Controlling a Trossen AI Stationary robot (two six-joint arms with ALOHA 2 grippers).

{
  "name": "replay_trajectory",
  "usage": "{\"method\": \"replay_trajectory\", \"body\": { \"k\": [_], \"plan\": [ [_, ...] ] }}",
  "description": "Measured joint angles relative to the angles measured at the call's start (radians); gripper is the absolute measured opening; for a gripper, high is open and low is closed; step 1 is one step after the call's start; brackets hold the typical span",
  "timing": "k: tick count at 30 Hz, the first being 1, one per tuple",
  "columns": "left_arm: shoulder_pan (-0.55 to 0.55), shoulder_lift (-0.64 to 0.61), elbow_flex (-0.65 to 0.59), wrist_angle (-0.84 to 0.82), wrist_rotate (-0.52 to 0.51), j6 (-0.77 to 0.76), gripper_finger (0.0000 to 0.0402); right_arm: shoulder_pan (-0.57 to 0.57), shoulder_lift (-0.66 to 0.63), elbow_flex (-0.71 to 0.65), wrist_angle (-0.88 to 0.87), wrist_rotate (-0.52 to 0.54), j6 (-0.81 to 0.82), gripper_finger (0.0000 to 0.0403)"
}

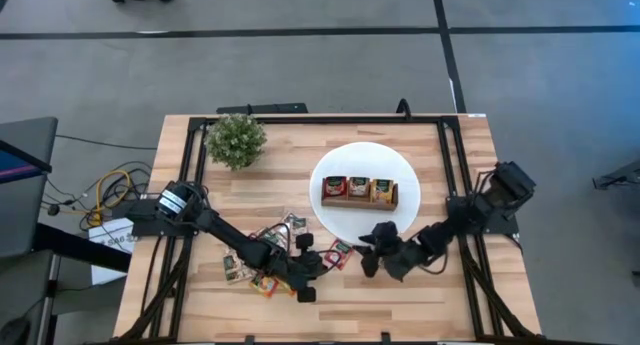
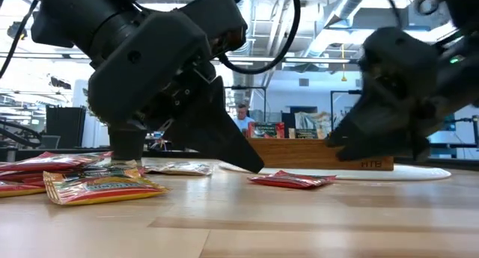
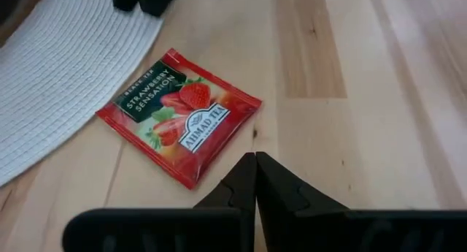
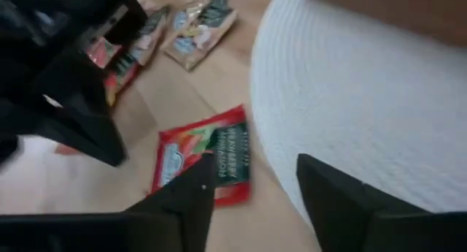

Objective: Pick & Place Tea
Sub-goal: Put the red tea bag into the left section of the wooden organizer

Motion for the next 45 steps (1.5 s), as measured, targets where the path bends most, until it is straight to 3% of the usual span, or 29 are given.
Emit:
{"method": "replay_trajectory", "body": {
  "k": [4,8,21,29,33,38,45],
  "plan": [
    [0.001,0.0,0.0,0.009,0.0,0.004,0.0,-0.055,0.07,-0.018,0.161,-0.114,-0.01,0.0219],
    [0.014,0.022,-0.001,0.007,-0.004,0.003,0.0,-0.095,0.12,0.015,0.203,-0.204,-0.024,0.0224],
    [0.034,0.087,0.003,0.061,-0.027,-0.035,0.0,-0.088,0.11,0.099,0.101,-0.409,-0.099,0.0149],
    [0.032,0.09,0.002,0.082,-0.026,-0.036,0.0,-0.088,0.022,0.097,0.028,-0.435,-0.126,0.0114],
    [0.016,0.065,0.004,0.044,-0.011,-0.003,0.0,-0.053,-0.049,0.099,-0.102,-0.383,-0.12,0.0116],
    [-0.007,0.037,0.043,0.018,0.017,0.005,0.0,-0.001,-0.064,0.099,-0.227,-0.32,-0.022,0.0156],
    [0.012,0.076,0.049,0.037,0.003,-0.015,0.0,-0.001,0.035,0.102,-0.165,-0.298,0.096,0.0214]
  ]
}}
